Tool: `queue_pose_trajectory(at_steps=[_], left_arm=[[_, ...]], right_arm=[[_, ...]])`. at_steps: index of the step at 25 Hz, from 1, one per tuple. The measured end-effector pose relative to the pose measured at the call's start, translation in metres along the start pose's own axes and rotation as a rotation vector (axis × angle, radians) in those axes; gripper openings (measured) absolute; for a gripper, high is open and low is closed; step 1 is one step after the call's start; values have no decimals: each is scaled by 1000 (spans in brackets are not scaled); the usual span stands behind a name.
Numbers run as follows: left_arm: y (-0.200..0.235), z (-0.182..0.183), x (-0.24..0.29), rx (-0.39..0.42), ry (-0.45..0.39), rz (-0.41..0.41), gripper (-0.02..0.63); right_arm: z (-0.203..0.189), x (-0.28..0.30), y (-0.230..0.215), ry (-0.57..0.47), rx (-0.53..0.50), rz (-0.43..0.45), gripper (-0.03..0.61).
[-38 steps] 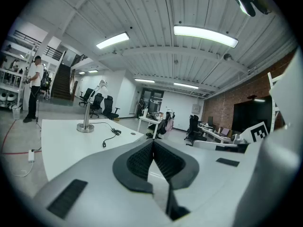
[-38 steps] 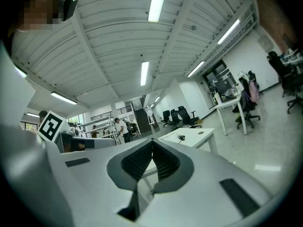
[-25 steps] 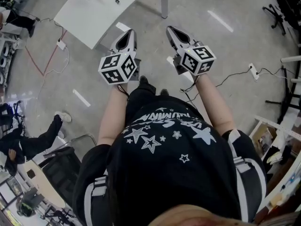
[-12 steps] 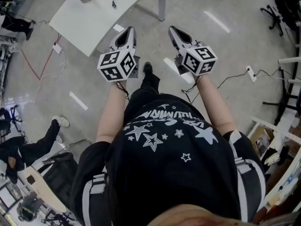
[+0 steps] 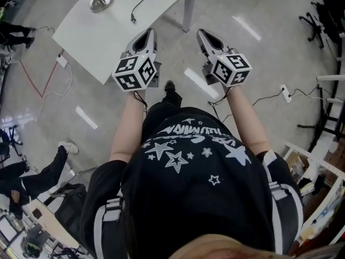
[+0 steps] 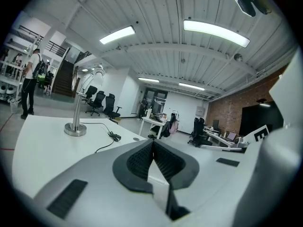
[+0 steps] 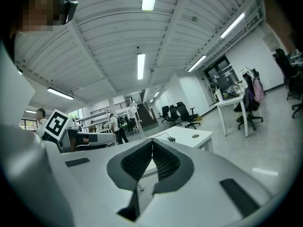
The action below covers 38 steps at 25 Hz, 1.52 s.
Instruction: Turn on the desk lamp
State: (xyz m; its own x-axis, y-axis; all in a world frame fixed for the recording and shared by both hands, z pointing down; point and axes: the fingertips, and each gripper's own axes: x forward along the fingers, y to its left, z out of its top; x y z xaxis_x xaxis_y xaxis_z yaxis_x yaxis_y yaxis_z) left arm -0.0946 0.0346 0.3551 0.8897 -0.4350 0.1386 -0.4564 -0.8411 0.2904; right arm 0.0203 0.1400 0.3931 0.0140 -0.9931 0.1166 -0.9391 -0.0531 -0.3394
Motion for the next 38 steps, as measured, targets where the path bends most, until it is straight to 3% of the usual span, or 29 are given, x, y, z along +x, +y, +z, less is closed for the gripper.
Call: queue_pose_trajectory(at_steps=[13, 22, 31, 38], left_arm=[[71, 29, 94, -27, 25, -41, 11], [104, 37, 130, -37, 34, -67, 11], [124, 36, 146, -59, 44, -40, 11], [133, 44, 167, -66, 20, 28, 11]], right_arm=[[36, 108, -37, 6, -10, -48, 5], [50, 166, -45, -1, -6, -59, 5], [54, 187, -60, 2, 8, -60, 5], [65, 219, -84, 23, 2, 10, 5]])
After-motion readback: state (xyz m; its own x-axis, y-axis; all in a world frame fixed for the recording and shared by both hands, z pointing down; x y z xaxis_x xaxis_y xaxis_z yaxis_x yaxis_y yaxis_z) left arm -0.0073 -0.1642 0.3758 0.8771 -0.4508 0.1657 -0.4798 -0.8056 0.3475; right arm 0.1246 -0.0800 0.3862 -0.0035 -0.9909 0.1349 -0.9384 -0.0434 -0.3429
